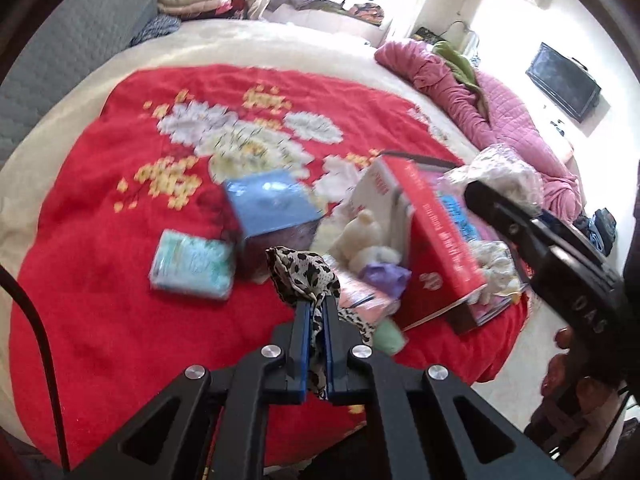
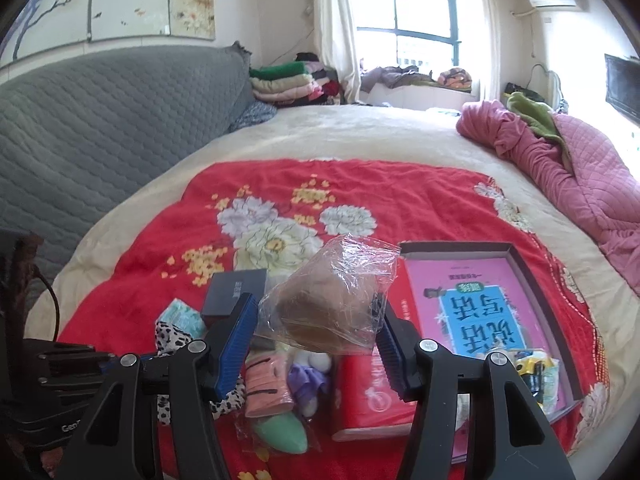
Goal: Organize soft objects
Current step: 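Carry the leopard-print cloth and clear bag over the pink book tray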
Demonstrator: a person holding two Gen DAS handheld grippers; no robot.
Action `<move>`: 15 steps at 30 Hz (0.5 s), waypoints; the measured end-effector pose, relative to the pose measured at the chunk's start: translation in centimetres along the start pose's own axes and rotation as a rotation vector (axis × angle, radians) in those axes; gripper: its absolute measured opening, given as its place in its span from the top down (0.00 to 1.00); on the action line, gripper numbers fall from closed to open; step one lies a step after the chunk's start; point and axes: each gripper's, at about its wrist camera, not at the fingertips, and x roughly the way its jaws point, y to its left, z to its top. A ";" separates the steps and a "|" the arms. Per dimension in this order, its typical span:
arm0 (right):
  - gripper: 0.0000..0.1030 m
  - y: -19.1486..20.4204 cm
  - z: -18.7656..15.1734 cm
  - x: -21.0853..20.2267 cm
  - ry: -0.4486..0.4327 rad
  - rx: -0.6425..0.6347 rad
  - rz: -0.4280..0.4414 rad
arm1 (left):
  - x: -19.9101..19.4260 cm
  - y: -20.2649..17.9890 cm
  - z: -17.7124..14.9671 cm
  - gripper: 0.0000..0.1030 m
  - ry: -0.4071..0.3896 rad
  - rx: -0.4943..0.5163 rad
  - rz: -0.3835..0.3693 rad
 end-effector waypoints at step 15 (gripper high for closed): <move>0.43 -6.0 0.2 -3.9 -0.084 0.116 -0.057 | -1.5 -7.9 3.3 0.94 -0.051 0.125 0.007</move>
